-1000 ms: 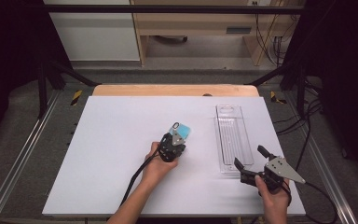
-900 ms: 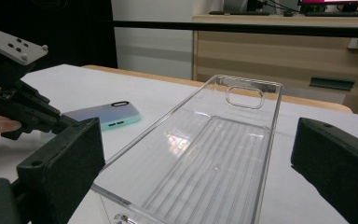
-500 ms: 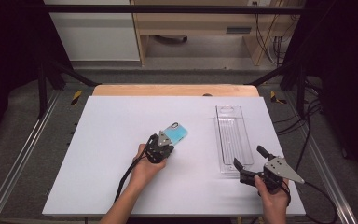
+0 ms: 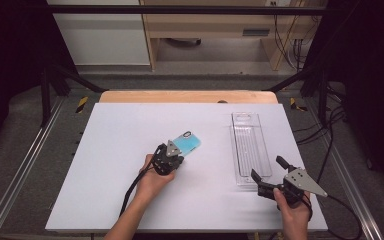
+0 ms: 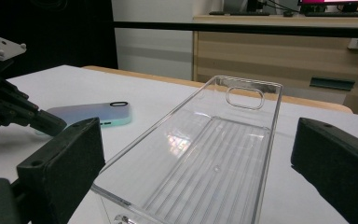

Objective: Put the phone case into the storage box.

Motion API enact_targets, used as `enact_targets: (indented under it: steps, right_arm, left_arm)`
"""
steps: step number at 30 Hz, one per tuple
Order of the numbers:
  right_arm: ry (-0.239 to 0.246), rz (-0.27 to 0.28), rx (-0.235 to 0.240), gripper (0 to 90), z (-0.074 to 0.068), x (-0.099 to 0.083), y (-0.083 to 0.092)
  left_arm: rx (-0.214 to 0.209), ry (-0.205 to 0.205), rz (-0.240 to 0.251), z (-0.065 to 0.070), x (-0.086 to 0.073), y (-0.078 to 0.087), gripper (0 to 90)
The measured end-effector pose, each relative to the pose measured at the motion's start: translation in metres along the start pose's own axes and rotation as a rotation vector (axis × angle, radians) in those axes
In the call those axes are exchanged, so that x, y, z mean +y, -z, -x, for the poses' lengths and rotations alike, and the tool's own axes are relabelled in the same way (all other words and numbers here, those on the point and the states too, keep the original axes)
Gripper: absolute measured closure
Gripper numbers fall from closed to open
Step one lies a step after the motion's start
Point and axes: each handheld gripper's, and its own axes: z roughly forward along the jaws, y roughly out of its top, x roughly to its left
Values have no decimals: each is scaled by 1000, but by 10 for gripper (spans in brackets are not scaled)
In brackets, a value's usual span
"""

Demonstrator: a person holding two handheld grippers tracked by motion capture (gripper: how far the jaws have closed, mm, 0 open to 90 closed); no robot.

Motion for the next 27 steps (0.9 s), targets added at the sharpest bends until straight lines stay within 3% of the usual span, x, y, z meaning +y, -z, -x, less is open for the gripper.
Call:
enact_targets:
  steps: [8,12,15,21,24,27]
  right_arm:
    - [-6,4,-1,28,2,0,1]
    - [-3,2,-3,27,2,0,1]
    - [-7,3,-5,27,2,0,1]
    - [-6,-1,-3,27,2,0,1]
    - [-5,-1,-2,27,2,0,1]
    - [-4,-1,-2,28,2,0,1]
  left_arm:
    - [13,-13,24,-6,8,15,893]
    - [2,43,53,-17,8,22,829]
    - [20,58,59,-26,8,26,791]
    - [41,68,86,-36,9,34,636]
    - [55,55,100,-38,10,35,522]
    - [59,84,122,-44,9,33,364]
